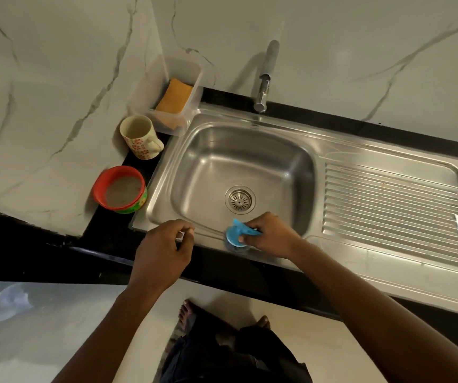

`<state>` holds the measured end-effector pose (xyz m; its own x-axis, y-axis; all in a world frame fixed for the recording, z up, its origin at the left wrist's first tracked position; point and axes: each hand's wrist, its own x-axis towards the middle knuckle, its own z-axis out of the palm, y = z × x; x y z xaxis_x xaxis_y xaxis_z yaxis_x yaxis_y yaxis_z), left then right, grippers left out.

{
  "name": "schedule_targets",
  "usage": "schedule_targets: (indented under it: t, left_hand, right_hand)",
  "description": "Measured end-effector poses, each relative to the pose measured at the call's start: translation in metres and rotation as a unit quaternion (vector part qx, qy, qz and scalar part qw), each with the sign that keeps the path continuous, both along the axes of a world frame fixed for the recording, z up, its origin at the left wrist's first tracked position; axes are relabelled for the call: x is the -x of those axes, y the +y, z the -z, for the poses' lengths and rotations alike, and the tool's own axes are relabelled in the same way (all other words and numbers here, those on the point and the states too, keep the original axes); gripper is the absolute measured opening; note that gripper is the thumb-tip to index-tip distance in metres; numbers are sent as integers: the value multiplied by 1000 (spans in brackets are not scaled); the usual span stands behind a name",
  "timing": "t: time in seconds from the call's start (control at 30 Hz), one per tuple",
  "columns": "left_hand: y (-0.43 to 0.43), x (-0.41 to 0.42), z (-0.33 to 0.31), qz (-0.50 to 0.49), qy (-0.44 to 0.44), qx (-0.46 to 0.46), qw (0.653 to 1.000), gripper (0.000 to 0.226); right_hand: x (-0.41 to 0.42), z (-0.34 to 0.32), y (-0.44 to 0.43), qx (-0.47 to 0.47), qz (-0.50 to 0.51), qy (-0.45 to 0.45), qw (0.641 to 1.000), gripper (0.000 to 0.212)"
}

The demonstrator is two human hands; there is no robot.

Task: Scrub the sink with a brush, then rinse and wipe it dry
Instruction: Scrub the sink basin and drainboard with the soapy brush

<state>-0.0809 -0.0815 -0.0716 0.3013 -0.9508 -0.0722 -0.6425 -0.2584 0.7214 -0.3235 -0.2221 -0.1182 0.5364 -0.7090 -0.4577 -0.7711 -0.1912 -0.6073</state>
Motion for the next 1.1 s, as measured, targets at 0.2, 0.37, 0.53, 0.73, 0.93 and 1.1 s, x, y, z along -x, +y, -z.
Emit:
schedule_targets:
  t: [0.2,0.37,0.53,0.73,0.93,1.1]
  left_hand:
    - [-6,23,4,23,-8,1,1000,12]
    - [-9,35,3,27,-12,5,1000,11]
    - [-11,42,4,27,-29,7,999,13]
    - [-20,53,10,41,-17,8,999,11]
    - [-28,72,11,59,-27,18,998,11]
    - [-25,69,12,61,-41,16,997,14]
  right_hand:
    - [100,-16,3,3,9,23,1000,25]
    - [65,-15,3,1,2,10,1000,26]
    - [7,-6,9,1,18,-18,1000,32]
    - [104,-12,5,2,3,28,1000,29]
    - [166,-22,15,17,78,64,995,27]
    - [81,-4,7,6,44,25,999,34]
